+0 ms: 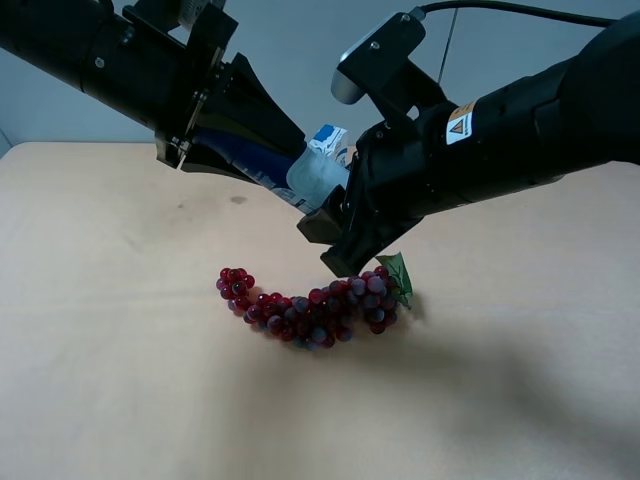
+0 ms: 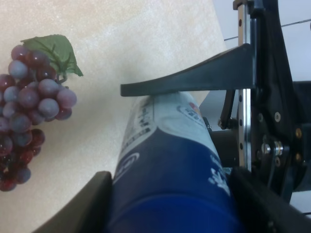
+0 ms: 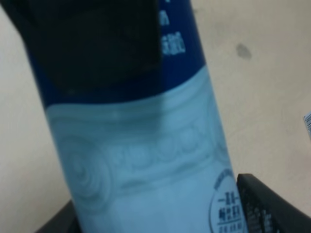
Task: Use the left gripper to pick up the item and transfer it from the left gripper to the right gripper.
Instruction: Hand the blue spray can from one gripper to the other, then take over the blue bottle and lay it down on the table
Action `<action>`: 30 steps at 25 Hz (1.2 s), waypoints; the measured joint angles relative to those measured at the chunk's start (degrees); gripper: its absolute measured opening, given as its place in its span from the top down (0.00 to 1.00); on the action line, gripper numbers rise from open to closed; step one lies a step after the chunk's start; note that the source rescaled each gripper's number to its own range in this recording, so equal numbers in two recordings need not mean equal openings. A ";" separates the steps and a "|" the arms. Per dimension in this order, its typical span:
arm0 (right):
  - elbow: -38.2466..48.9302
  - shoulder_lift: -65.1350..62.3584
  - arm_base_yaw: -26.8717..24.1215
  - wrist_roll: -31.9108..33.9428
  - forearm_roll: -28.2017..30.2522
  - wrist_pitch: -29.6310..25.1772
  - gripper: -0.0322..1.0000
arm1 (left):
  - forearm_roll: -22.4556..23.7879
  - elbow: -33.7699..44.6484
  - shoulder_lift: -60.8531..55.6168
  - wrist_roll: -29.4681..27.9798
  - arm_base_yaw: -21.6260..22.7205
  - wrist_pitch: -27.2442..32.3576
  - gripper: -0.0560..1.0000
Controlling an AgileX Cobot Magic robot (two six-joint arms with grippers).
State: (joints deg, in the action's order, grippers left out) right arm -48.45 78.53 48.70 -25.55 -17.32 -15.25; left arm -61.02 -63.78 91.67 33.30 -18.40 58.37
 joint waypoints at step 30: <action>0.00 0.26 0.00 0.41 -0.13 0.10 0.97 | -2.30 0.00 -0.02 -1.60 2.70 -2.36 0.00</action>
State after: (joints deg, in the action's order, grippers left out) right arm -48.45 78.79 48.70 -25.15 -17.45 -15.15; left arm -63.32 -63.78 91.65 31.70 -15.70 56.01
